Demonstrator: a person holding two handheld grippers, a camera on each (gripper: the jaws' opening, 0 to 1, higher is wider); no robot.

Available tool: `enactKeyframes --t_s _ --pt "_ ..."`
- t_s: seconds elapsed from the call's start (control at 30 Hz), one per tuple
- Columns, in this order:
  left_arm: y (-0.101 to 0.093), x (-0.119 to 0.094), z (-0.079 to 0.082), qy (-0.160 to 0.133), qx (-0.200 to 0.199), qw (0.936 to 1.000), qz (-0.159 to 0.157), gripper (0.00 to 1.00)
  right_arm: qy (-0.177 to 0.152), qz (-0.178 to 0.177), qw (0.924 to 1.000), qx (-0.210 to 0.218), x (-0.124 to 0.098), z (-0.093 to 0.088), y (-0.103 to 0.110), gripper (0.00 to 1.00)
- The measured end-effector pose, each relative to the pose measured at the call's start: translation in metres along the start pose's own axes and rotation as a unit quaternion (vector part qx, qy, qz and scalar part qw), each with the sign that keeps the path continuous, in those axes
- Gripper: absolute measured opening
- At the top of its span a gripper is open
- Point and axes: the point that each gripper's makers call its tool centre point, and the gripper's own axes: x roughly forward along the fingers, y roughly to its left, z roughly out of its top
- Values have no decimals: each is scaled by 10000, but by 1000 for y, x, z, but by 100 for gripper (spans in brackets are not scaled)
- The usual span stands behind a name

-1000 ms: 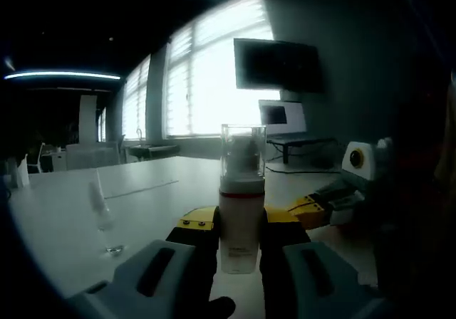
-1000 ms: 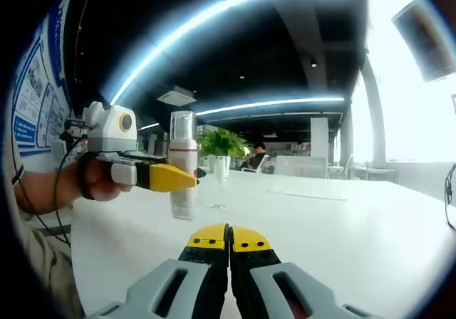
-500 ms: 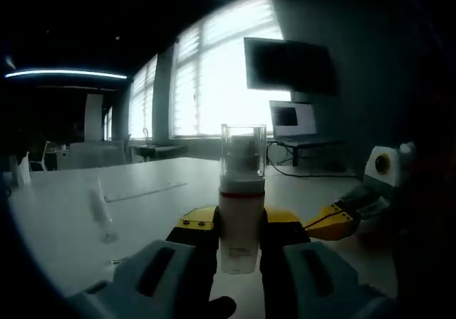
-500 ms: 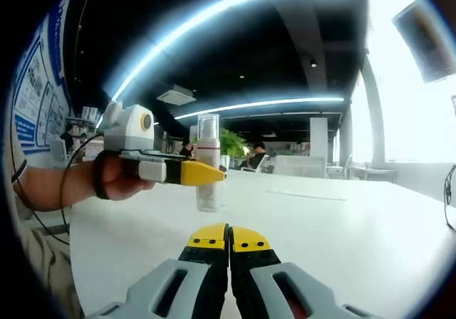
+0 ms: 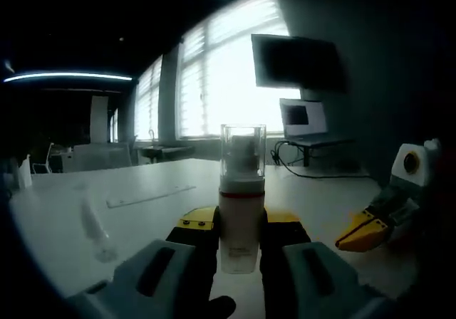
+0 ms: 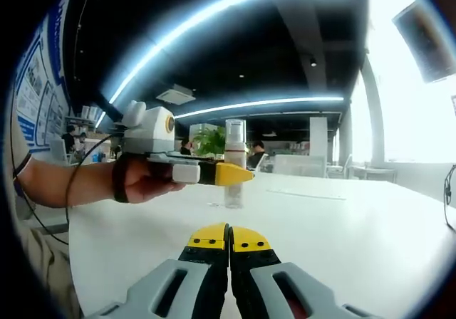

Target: Clamp pump bottle remove cover press pump head put on cover

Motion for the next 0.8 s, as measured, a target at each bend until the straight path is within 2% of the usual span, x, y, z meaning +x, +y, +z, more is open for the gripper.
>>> enactKeyframes --t_s 0.4,0.8 --pt "19 24 -9 48 -29 9994 336 13 7 16 10000 -3 0 0 1 0" --pt "22 44 -27 256 -18 9983 533 13 37 28 10000 -23 0 -1 1 0"
